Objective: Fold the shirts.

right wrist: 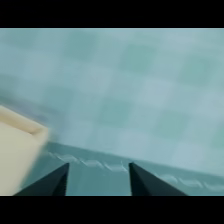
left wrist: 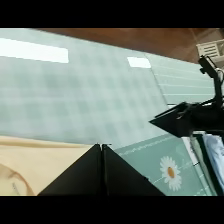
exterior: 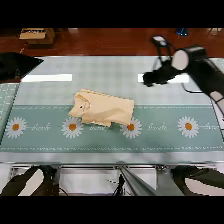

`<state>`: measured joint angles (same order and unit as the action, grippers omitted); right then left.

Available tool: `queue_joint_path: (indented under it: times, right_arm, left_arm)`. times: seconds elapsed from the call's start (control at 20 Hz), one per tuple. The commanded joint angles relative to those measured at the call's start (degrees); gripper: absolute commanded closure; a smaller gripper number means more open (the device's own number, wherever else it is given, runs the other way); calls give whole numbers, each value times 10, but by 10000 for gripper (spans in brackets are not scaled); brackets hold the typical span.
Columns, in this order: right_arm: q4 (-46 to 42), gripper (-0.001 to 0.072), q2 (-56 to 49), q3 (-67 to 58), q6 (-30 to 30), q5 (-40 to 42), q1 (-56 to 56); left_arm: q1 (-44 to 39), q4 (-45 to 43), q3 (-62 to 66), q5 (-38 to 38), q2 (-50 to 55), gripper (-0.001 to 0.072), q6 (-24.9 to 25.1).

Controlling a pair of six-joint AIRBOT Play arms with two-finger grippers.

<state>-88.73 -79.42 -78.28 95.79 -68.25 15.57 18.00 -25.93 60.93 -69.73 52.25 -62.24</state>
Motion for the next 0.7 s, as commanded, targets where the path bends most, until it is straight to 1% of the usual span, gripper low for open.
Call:
queue_joint_path:
  times: [0.0,0.05,0.1,0.15,0.25,0.35,0.4,0.5,0.65]
  right_arm:
    - [111,170,21,89,-46,-111,-133]
    - [199,169,21,135,-51,-72,-152]
    - [266,167,21,177,-62,-30,-155]
    - [321,165,21,217,-74,12,-149]
    - [399,166,21,290,-94,98,-115]
    - [436,165,21,333,-104,169,-72]
    - [447,165,19,342,-106,196,-50]
    - [473,165,9,344,-113,225,-9]
    - [535,166,-19,344,-129,268,40]
  left_arm:
    - [0,-68,0,-3,0,599,-6]
    - [0,-72,0,-6,0,468,-6]
    - [0,-76,0,-10,0,350,-6]
    - [0,-77,0,-14,0,313,-6]
    - [0,-80,0,-19,0,313,-6]
    - [0,-85,0,-25,0,313,-10]
    - [0,-87,0,-25,0,313,-19]
    - [0,-87,0,-23,0,314,-21]
    - [0,-87,0,-23,0,314,-21]
